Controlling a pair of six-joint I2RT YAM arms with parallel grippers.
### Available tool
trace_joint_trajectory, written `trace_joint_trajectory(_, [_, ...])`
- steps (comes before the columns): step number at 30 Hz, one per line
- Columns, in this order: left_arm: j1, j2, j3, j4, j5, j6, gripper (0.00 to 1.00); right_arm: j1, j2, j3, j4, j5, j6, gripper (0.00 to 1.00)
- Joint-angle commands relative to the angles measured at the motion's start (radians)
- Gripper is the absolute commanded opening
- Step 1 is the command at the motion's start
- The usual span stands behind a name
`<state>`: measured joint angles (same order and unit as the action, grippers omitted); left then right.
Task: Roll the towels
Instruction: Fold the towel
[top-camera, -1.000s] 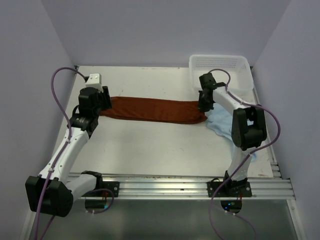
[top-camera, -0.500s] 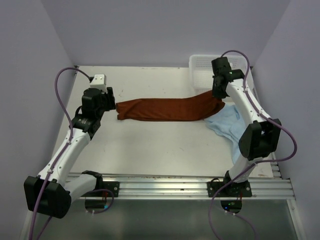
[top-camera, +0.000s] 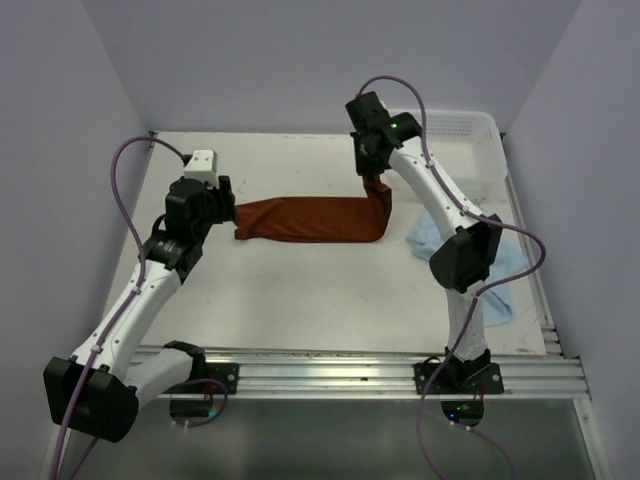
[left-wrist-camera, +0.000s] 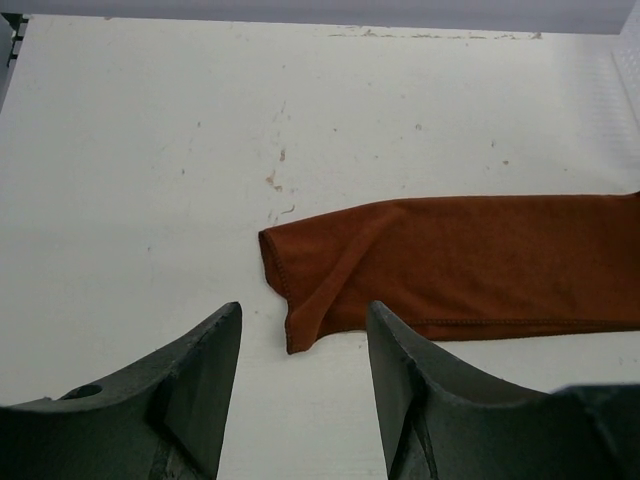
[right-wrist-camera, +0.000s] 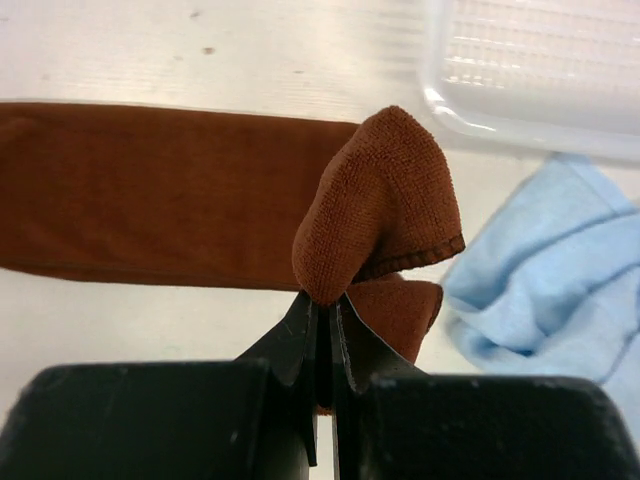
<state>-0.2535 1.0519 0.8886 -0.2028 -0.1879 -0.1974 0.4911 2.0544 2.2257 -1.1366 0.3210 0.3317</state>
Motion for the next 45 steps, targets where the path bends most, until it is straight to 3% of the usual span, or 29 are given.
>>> trace_joint_trajectory(1, [-0.020,-0.024,-0.004,0.043,-0.015,0.013,0.57,0.056,0.081,0.172,-0.077,-0.091,0.046,0.00])
trace_joint_trajectory(5, [-0.026,-0.032,-0.002,0.043,-0.016,0.012,0.57,0.104,0.189,0.258,-0.036,-0.175,0.098,0.00])
trace_joint_trajectory(11, [-0.044,-0.052,-0.004,0.039,-0.048,0.010,0.57,0.147,0.208,0.160,0.198,-0.348,0.200,0.00])
trace_joint_trajectory(18, [-0.059,-0.059,-0.005,0.042,-0.045,0.010,0.58,0.184,0.305,0.192,0.334,-0.468,0.309,0.00])
trace_joint_trajectory(45, [-0.102,-0.067,-0.008,0.040,-0.056,0.015,0.60,0.231,0.403,0.230,0.524,-0.574,0.434,0.00])
